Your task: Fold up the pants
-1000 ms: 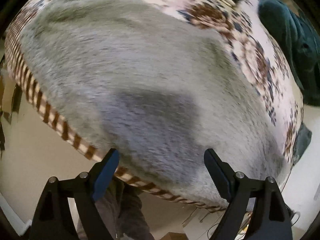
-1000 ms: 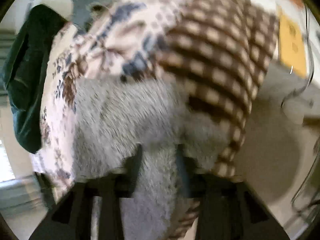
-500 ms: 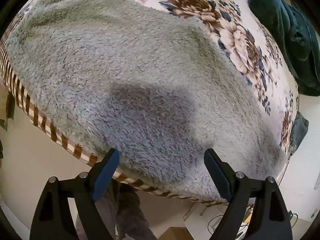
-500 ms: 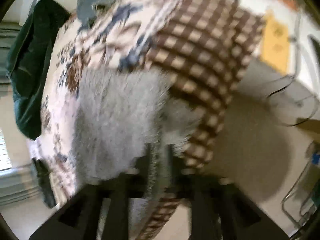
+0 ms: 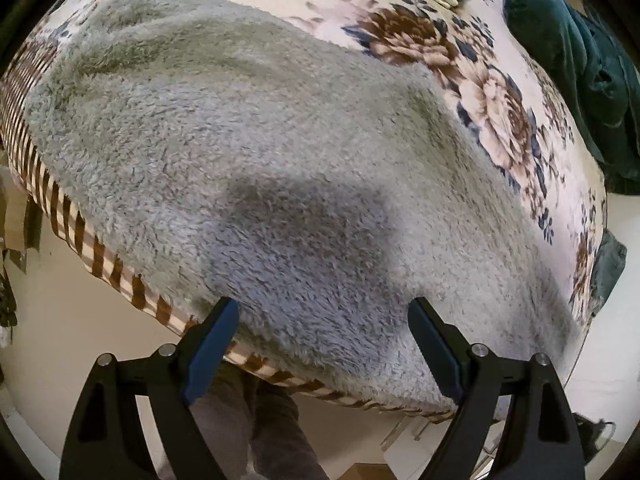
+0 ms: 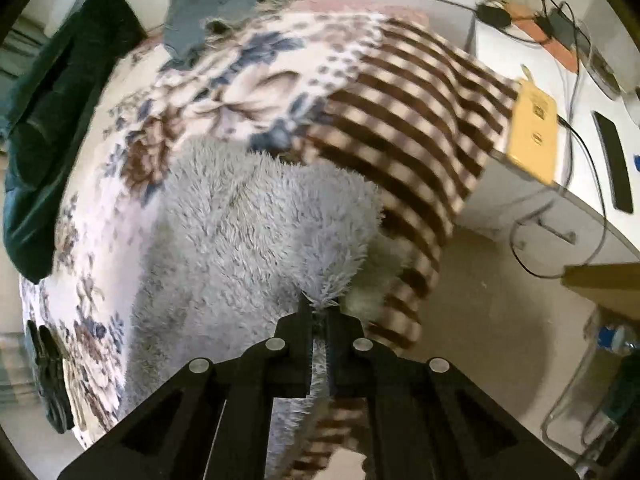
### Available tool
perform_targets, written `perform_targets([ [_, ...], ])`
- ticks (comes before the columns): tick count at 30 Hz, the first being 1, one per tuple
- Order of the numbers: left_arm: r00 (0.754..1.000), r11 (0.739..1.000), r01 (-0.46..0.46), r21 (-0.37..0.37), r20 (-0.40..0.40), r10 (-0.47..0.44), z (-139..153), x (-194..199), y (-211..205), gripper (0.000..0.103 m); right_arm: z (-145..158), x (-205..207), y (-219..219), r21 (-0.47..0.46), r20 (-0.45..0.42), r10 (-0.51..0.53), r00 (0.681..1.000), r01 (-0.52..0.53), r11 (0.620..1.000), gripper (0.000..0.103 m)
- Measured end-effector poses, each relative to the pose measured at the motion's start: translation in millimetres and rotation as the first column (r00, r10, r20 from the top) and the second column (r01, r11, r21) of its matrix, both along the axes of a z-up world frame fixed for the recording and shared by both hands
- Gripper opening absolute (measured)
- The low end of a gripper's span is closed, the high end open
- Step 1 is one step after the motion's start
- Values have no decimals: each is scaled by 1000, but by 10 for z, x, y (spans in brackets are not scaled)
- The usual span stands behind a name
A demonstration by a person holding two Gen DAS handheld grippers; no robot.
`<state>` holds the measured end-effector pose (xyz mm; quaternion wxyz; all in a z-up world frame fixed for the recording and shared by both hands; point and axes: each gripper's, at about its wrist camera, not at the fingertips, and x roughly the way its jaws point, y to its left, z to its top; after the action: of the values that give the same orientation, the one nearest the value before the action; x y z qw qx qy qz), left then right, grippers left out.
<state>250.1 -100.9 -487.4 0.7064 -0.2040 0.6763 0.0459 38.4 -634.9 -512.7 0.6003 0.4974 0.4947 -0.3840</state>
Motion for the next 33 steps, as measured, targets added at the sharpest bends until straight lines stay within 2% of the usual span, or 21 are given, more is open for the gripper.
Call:
perform_targets([
  [2,1000,1000,-16,-18,-4,16,-6,12,80,86,-224,-35,-46,114,-3,-35,999,35,993,14],
  [3,1000,999,-29,-33,-8,29,2,15,152,86,-271,-39,-14,150,15,-47,999,44,988,24],
  [6,998,996,-66,-53,-10,65,76,11,395,86,-62,48,248,110,63,-5,998,-1,994,57],
  [9,995,994,-102,-30,-11,101,147,47,839,86,104,267,851,125,72,103,992,-111,986,58],
  [11,995,995,-103,6,-12,103,148,94,1110,86,97,502,1516,171,19,212,977,-212,962,58],
  [13,994,993,-102,54,-19,104,137,166,1437,86,4,662,2113,248,24,269,963,-266,931,58],
  [15,993,990,-114,84,-15,116,123,245,1734,86,-152,867,2853,350,45,326,944,-320,880,58],
  [17,993,986,-119,119,-13,122,86,334,1977,86,-277,965,3398,393,43,345,938,-333,857,58],
  [19,992,982,-126,141,-10,129,23,423,2196,86,-387,1011,3798,422,45,336,941,-323,847,58],
  [20,989,980,-143,135,-6,145,-22,463,2331,86,-436,1027,3953,422,22,342,939,-319,849,58],
  [21,984,979,-179,98,9,179,-69,486,2475,83,-471,1039,4056,425,7,338,941,-309,851,58],
  [23,974,973,-227,41,36,225,-142,506,2657,54,-537,1017,4240,426,10,297,955,-273,863,49],
  [24,970,971,-239,17,42,239,-185,523,2729,25,-533,1018,4305,402,-6,288,958,-261,877,21],
  [25,966,967,-255,-11,51,255,-206,524,2783,21,-518,1045,4332,378,-16,284,959,-257,889,8],
  [28,952,955,-287,-72,93,293,-119,474,2871,17,-346,1064,4490,308,-36,306,951,-281,909,6],
  [33,948,954,-274,-122,131,289,181,332,2965,16,29,1050,4715,237,-56,401,914,-378,895,5],
])
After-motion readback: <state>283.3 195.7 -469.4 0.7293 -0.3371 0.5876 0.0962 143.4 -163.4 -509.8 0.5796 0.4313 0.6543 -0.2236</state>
